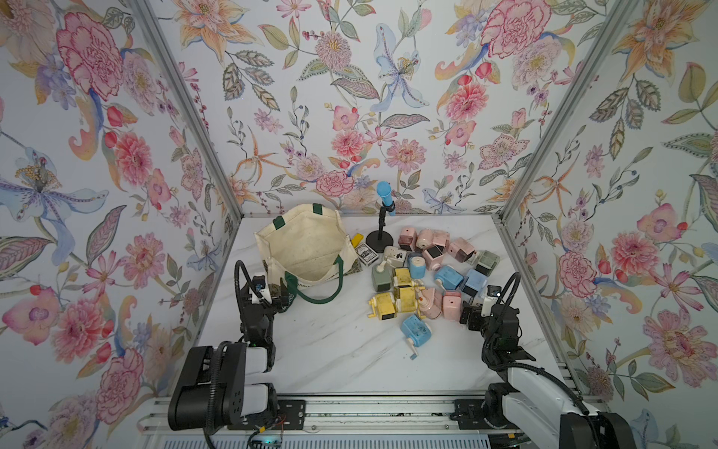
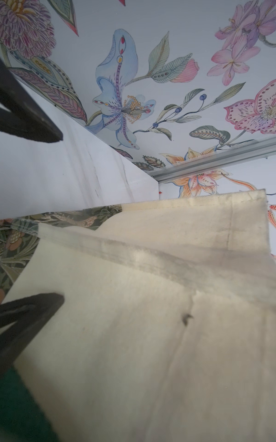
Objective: Take out the pencil sharpeners from the tote bags
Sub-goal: Reset both arms
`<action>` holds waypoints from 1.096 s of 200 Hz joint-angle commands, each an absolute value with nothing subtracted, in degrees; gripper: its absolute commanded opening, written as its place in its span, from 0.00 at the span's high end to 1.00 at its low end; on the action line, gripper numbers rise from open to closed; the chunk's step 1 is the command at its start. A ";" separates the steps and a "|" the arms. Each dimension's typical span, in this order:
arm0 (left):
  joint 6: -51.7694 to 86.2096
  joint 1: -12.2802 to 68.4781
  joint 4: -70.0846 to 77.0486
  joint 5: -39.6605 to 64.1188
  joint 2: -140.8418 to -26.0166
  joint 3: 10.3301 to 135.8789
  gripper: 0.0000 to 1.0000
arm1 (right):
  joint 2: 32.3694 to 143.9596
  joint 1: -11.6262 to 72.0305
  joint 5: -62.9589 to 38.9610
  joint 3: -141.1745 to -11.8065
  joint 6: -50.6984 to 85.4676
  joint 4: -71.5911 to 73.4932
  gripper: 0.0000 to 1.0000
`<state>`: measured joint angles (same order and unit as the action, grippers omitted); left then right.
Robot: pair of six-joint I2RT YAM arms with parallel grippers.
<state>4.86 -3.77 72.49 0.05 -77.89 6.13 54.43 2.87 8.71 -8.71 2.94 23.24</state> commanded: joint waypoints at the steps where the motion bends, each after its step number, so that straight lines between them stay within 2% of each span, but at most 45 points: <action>1: 3.92 -4.31 84.63 2.21 -83.33 5.20 0.00 | 56.43 2.46 7.17 -10.00 0.96 32.38 0.00; 18: 4.13 -4.24 96.08 2.96 -92.23 4.67 0.02 | 59.14 2.02 8.48 -10.57 0.19 35.42 0.00; 37: 3.80 -4.21 86.41 2.43 -87.67 6.44 0.00 | 61.98 2.11 9.44 -10.44 -0.63 40.13 0.00; 68: 3.81 -3.87 88.30 1.52 -89.05 6.82 0.00 | 68.10 2.50 7.67 -7.62 -1.35 56.52 0.00; 86: 3.74 -3.69 87.99 1.24 -89.21 7.12 0.00 | 75.74 3.16 3.77 -6.35 -3.07 69.52 0.00; 112: 3.37 -3.57 87.20 1.64 -89.25 7.68 0.00 | 88.84 4.88 6.59 -7.60 -5.02 81.78 0.00; 123: 3.18 -3.42 86.80 1.87 -89.21 7.82 0.00 | 90.47 3.65 6.70 -9.10 -3.53 81.56 0.00; 139: 2.99 -3.43 86.75 2.33 -89.21 7.92 0.00 | 87.73 2.99 6.11 -13.60 -2.68 67.84 0.00; 163: 2.90 -3.34 86.48 2.46 -89.21 7.95 0.00 | 88.60 2.33 5.45 -17.31 -1.86 62.42 0.00; 219: 2.82 -3.43 86.46 2.62 -89.21 8.10 0.00 | 88.71 3.75 7.71 -15.96 -3.09 65.10 0.00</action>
